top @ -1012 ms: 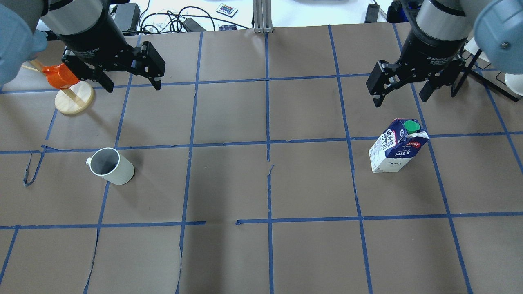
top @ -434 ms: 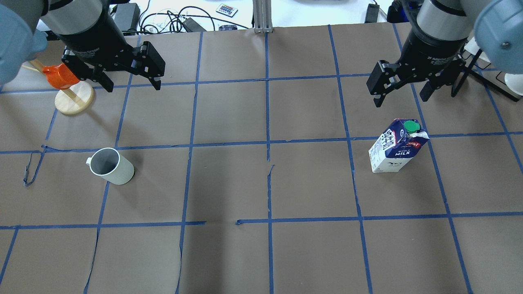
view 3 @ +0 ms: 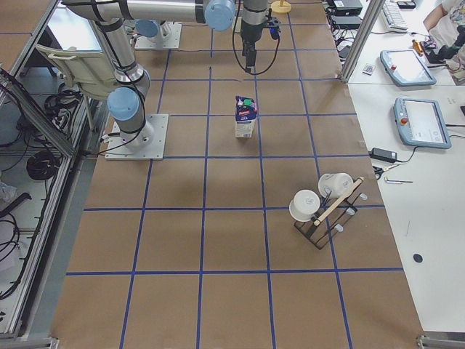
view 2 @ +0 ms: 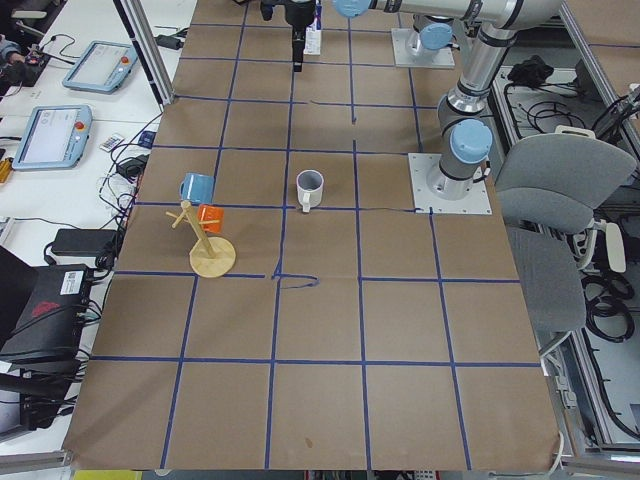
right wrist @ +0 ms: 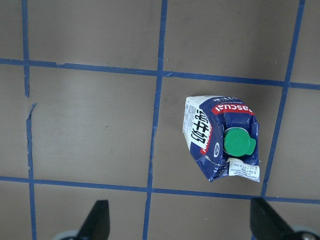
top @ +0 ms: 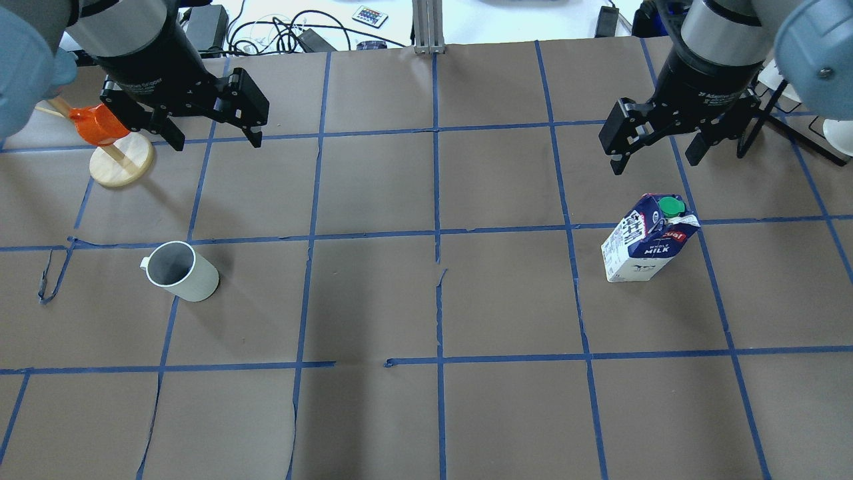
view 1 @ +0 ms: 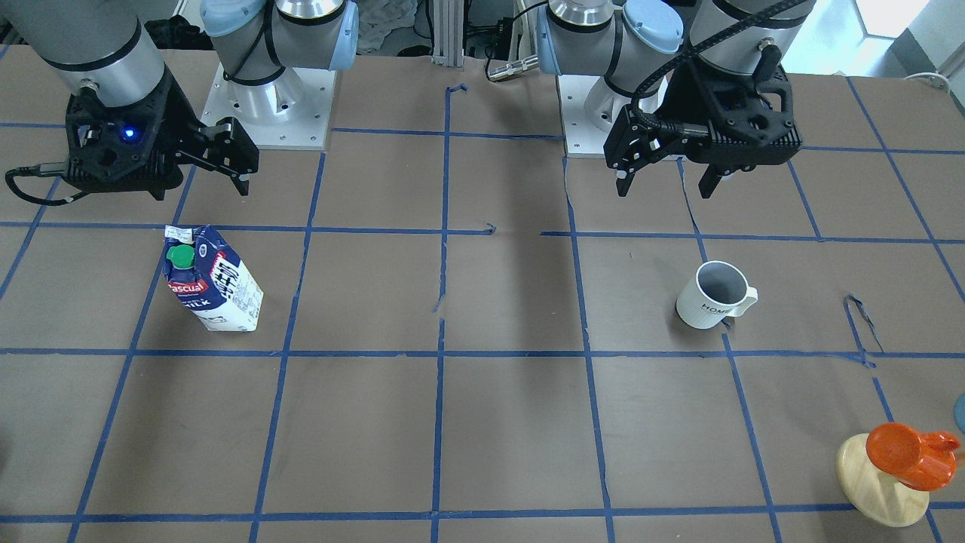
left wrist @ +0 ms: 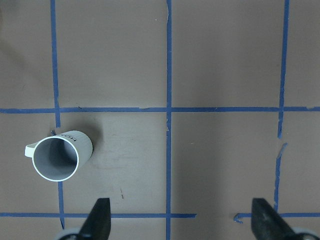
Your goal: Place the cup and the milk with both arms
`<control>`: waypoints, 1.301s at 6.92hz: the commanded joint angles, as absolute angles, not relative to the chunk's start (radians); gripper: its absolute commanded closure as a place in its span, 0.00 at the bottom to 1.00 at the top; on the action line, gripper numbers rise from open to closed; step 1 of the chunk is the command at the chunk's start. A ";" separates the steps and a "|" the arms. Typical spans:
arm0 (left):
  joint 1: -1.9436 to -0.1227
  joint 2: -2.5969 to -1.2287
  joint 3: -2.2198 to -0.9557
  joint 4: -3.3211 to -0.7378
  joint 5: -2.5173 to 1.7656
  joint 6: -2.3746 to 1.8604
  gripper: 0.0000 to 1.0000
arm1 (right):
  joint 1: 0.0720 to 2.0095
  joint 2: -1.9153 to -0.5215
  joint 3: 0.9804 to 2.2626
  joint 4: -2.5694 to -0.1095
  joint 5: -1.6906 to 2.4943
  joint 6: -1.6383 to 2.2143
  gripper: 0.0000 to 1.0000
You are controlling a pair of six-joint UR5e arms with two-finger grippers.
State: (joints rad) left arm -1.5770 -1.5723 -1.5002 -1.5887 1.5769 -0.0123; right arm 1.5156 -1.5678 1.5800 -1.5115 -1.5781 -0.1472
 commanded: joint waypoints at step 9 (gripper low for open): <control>-1.542 -1.572 -1.577 -1.583 1.578 -0.003 0.00 | 1.450 -1.514 1.582 -1.535 -1.635 -0.214 0.00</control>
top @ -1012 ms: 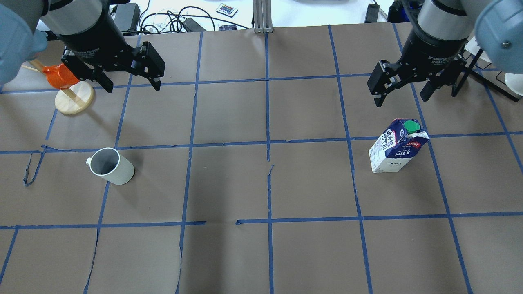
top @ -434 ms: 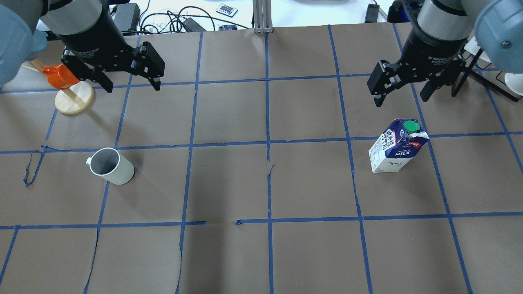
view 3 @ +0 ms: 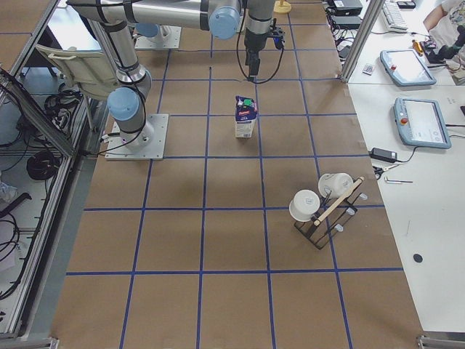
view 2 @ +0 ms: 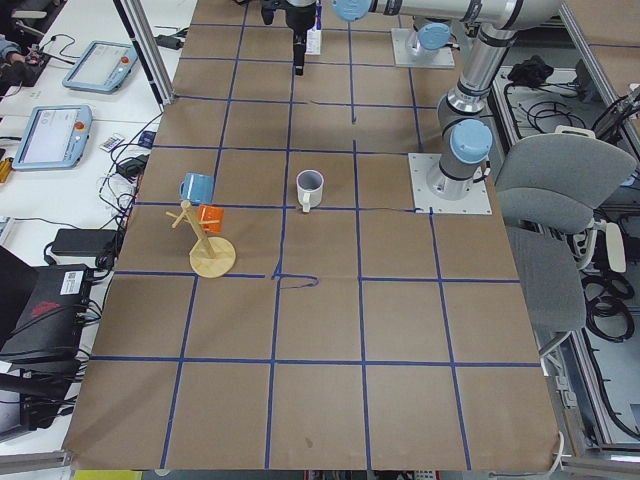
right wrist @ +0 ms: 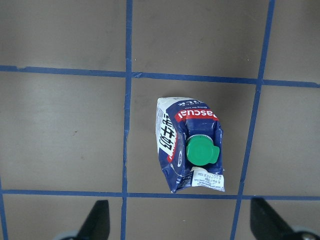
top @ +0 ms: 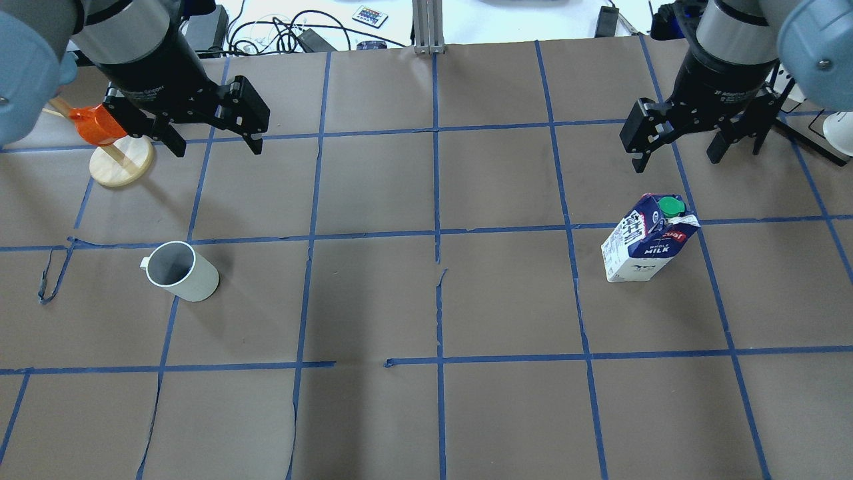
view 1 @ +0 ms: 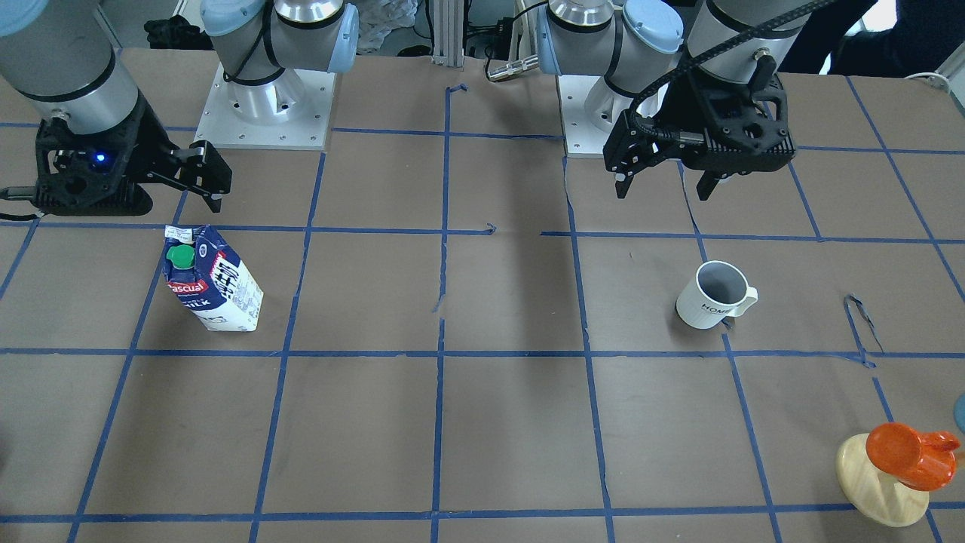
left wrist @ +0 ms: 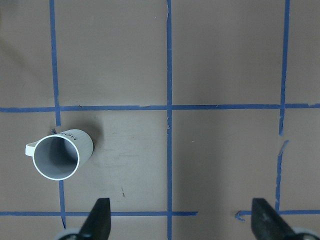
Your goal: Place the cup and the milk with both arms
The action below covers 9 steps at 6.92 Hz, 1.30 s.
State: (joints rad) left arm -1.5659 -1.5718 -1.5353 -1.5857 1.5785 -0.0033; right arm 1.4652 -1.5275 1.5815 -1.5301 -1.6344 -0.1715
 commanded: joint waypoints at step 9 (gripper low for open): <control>-1.276 -1.696 -1.996 -1.203 1.666 0.340 0.06 | 1.387 -1.450 1.787 -1.756 -1.623 -0.311 0.00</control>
